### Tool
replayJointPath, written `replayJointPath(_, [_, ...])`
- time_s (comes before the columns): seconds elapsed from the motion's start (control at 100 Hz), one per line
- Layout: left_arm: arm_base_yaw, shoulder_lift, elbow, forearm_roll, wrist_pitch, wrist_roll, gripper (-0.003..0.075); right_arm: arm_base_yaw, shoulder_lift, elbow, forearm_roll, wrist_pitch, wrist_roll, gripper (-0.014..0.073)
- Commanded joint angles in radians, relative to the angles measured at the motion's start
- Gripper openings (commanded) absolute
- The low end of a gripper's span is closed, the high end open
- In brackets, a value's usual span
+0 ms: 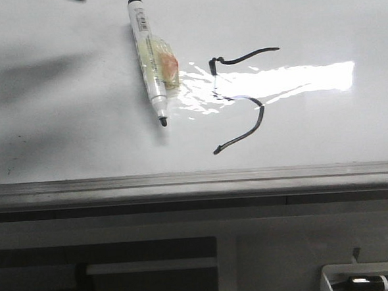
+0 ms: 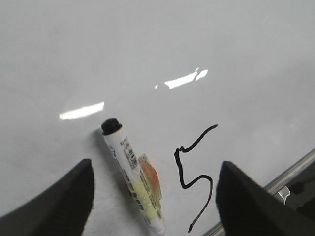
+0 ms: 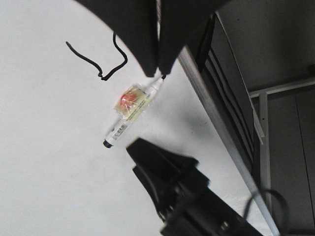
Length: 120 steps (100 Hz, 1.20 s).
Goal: Write number 5 on whiteboard
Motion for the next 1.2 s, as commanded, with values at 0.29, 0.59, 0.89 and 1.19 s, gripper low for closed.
replayJointPath(0.29, [0.000, -0.556, 0.194, 0.184, 0.121, -0.004, 0.0001, -0.139, -0.364, 0.276, -0.270, -0.125, 0.282, -0.0046])
replayJointPath(0.59, [0.000, -0.751, 0.359, 0.182, 0.092, -0.004, -0.0020, -0.141, -0.513, 0.392, -0.268, -0.111, 0.282, -0.0046])
replayJointPath(0.89, [0.000, -0.751, 0.376, 0.175, 0.092, -0.004, -0.0020, -0.141, -0.513, 0.392, -0.268, -0.109, 0.282, -0.0046])
replayJointPath(1.19, [0.000, -0.751, 0.393, 0.198, 0.080, -0.004, -0.0020, -0.141, -0.513, 0.392, -0.268, -0.109, 0.282, -0.0046])
